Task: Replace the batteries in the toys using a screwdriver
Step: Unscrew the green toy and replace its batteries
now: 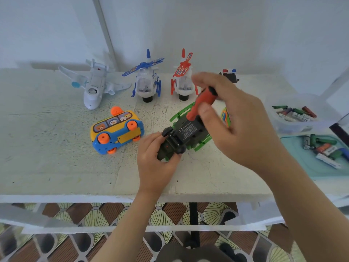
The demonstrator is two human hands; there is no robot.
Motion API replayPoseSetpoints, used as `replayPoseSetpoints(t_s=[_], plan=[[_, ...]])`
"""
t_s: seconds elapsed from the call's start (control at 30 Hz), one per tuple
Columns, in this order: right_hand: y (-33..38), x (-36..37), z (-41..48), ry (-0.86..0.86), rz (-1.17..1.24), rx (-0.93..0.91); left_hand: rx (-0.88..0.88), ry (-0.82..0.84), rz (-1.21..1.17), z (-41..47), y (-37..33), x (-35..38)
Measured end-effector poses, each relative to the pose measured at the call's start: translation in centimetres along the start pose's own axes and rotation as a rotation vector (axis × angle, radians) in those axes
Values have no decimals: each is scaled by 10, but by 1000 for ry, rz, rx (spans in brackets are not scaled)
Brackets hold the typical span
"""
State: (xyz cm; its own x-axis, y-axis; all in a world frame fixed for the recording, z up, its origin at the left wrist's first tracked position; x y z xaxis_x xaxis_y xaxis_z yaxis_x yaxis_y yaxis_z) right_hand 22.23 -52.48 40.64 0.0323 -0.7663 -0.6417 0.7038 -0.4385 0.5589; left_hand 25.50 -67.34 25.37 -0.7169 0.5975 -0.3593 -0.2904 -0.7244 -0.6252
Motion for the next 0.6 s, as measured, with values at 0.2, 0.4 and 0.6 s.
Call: replayPoseSetpoints(t_s=[0.2, 0.4, 0.6], plan=[[-17, -10, -9, 130, -40, 129, -29, -73, 52, 1, 2, -2], [-24, -12, -23, 197, -20, 153, -32, -71, 73, 1, 4, -2], [-25, -7, -29, 174, -8, 177, -56, -77, 69, 1, 5, -1]])
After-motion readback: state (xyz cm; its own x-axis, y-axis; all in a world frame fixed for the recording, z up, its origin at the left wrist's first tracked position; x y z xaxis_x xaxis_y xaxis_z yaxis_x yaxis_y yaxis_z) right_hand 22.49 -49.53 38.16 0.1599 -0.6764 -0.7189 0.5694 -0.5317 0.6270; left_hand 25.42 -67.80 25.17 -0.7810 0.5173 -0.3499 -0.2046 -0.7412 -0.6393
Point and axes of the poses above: each hand's wrist, its own z-axis towards the middle knuckle, its own x-axis out of the palm, y = z × x, the point moved 4 cm from there along z, towards the middle knuckle, and after that the axes turned 5 degrees about x, right-handed, at the moved point
